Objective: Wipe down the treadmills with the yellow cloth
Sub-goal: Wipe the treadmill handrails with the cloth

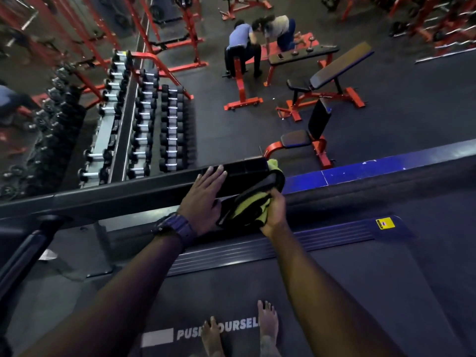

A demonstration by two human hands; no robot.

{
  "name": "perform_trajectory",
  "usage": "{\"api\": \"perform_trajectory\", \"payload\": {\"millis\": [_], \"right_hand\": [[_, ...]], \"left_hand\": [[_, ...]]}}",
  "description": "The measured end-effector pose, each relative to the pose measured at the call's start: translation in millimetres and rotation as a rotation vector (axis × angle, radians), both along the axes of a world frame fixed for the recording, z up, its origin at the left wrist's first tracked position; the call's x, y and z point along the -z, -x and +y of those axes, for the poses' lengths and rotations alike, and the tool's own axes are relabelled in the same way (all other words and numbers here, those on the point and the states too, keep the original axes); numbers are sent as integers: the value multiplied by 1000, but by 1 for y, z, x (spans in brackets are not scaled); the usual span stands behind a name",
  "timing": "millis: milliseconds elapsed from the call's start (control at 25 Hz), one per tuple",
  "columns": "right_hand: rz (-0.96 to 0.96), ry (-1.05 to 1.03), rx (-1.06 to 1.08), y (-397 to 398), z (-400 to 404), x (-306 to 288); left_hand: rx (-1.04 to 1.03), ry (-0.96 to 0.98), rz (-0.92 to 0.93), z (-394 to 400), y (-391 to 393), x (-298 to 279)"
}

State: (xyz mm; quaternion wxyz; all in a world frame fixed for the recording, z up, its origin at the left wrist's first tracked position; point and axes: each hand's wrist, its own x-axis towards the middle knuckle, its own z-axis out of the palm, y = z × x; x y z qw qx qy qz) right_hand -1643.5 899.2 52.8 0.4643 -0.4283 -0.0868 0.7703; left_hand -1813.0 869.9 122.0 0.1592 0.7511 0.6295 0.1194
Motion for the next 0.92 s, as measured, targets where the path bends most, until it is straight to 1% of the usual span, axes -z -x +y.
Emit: {"api": "perform_trajectory", "payload": {"millis": [80, 120, 200, 280, 360, 400, 480, 520, 560, 640, 720, 800, 880, 920], "right_hand": [[45, 7, -87, -12, 5, -8], [27, 17, -72, -25, 9, -9], [29, 7, 50, -42, 15, -12], [96, 23, 127, -28, 14, -12], [133, 34, 78, -1, 8, -4], [124, 39, 41, 9, 5, -1], [50, 41, -32, 4, 5, 3], [2, 28, -35, -6, 6, 2], [-5, 1, 9, -17, 8, 4], [30, -66, 132, -26, 14, 10], [122, -117, 114, -12, 11, 17], [190, -112, 38, 15, 1, 31], [183, -105, 18, 28, 0, 38], [151, -126, 63, 22, 2, 39]], "left_hand": [[0, -18, -13, -2, 1, 0], [0, -28, -18, -3, 1, 1], [-3, -48, -22, -4, 2, 3], [-6, -57, -20, -4, 3, 5], [-3, -88, 3, -4, 3, 7], [2, -109, 25, -5, 3, 9], [-1, -170, 72, -6, 1, 15], [-9, -202, 90, -8, -2, 18], [-23, -230, 101, -9, -4, 22], [-45, -292, 107, -9, -8, 27], [-39, -330, 118, -9, -9, 29], [-26, -371, 141, -11, -8, 35], [-11, -406, 169, -8, -5, 38], [4, -419, 189, -7, -2, 38]]}}
